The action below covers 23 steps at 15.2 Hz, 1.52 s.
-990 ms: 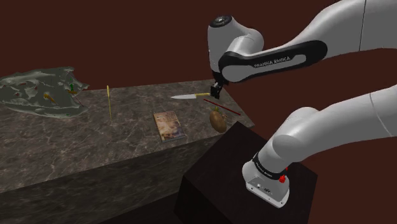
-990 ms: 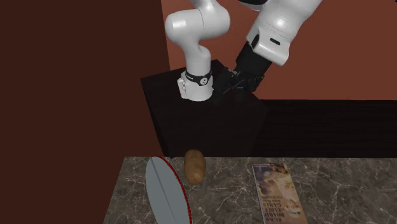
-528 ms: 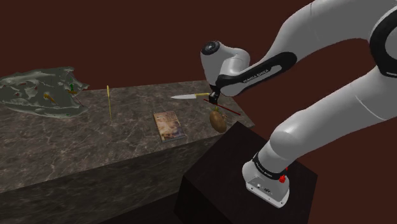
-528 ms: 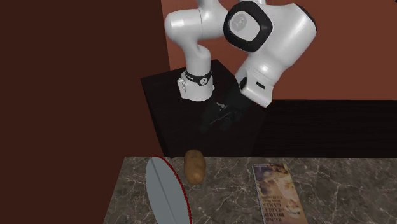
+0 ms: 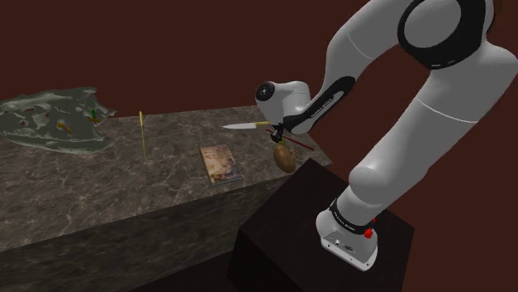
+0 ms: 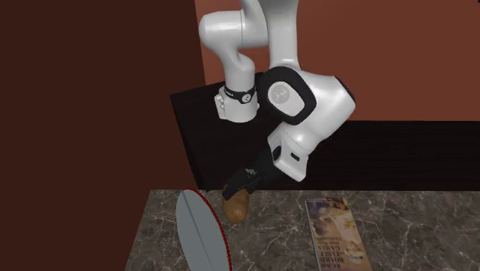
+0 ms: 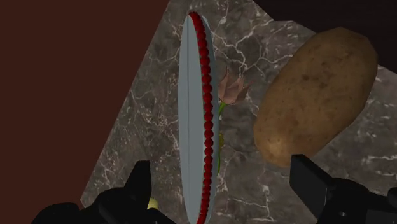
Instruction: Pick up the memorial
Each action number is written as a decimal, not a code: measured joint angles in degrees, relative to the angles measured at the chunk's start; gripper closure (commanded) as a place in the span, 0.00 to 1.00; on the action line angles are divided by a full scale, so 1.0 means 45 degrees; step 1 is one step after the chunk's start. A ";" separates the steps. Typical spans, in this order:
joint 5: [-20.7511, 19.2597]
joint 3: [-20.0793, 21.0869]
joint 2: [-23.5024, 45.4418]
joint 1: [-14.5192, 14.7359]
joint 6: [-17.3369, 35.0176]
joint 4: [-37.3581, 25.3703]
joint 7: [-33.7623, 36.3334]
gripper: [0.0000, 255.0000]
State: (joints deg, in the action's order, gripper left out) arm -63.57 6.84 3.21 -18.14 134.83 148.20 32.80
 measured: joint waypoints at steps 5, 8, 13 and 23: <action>-0.2883 -0.0658 0.2439 -0.0218 -0.0179 -0.1378 0.1949 0.00; -0.4242 -0.1075 0.3767 -0.0266 -0.0348 -0.2225 0.2848 0.00; -0.4982 -0.1227 0.4826 -0.0202 -0.0386 -0.2950 0.3652 0.00; -0.5264 -0.1271 0.5587 -0.0184 -0.0377 -0.3478 0.4005 1.00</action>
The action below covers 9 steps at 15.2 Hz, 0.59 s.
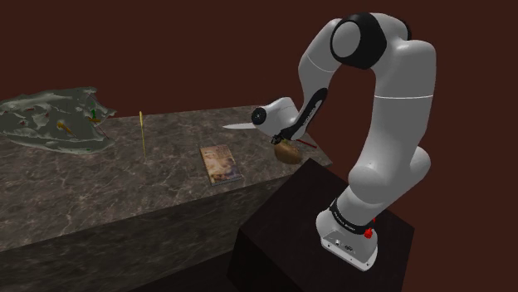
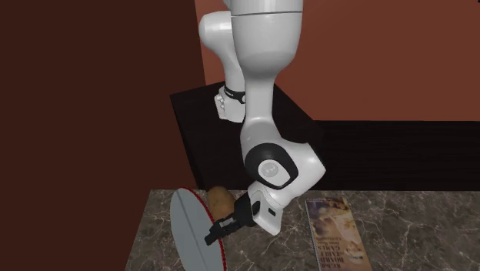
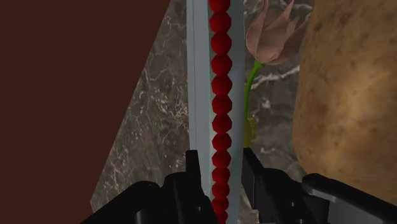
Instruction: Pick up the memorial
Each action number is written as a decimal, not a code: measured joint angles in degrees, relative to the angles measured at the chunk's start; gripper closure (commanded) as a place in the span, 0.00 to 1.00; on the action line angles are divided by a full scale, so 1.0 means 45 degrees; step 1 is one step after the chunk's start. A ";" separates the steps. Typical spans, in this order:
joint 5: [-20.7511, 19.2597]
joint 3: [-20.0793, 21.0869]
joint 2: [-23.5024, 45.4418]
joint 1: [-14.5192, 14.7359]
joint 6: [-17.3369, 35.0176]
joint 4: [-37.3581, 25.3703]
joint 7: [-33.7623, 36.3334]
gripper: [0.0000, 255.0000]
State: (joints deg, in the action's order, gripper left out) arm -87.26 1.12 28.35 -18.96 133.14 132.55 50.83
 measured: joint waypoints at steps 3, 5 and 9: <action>0.0043 -0.0002 0.0038 -0.0015 0.0006 -0.0054 -0.0077 1.00; -0.0040 0.0003 -0.0126 -0.0004 0.0026 0.0188 0.0046 1.00; 0.0300 0.0059 -0.0699 -0.0049 0.0004 0.0592 -0.0399 1.00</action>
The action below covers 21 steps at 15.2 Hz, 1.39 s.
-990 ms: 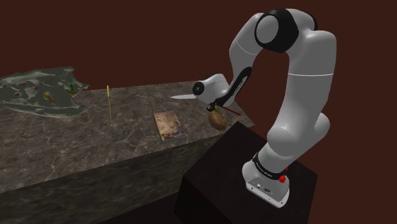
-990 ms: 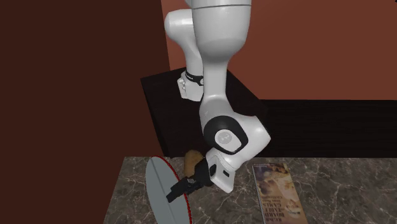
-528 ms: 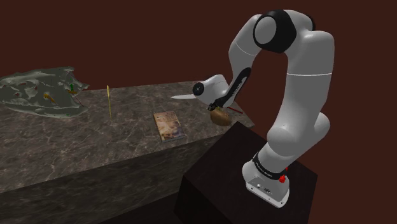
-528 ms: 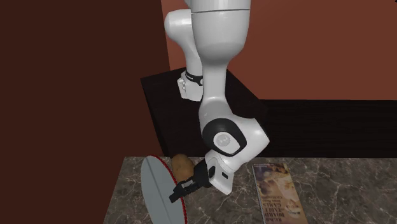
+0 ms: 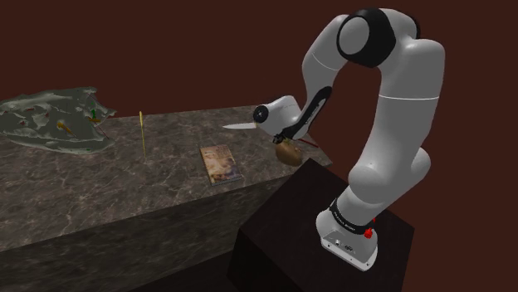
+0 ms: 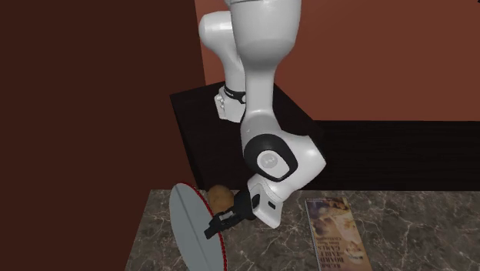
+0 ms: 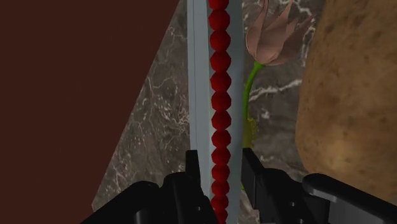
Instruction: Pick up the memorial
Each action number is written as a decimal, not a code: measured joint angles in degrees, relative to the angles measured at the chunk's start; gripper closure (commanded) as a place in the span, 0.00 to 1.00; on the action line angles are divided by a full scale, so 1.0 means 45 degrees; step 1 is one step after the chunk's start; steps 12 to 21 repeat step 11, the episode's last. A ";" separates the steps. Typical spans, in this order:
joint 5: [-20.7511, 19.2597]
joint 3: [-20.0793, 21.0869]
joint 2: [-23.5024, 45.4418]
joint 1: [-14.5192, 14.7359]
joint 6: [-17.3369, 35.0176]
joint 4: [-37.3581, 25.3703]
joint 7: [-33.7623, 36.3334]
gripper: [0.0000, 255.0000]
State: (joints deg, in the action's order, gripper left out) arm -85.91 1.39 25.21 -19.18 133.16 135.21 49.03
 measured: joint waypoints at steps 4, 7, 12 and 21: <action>0.0431 0.0059 -0.0765 -0.0056 -0.0046 0.0353 -0.0612 1.00; 0.0793 0.0118 -0.1343 -0.0083 -0.0105 0.0570 -0.1102 1.00; 0.1185 0.0168 -0.2012 -0.0123 -0.0166 0.0824 -0.1657 1.00; 0.1185 0.0168 -0.2012 -0.0123 -0.0166 0.0824 -0.1657 1.00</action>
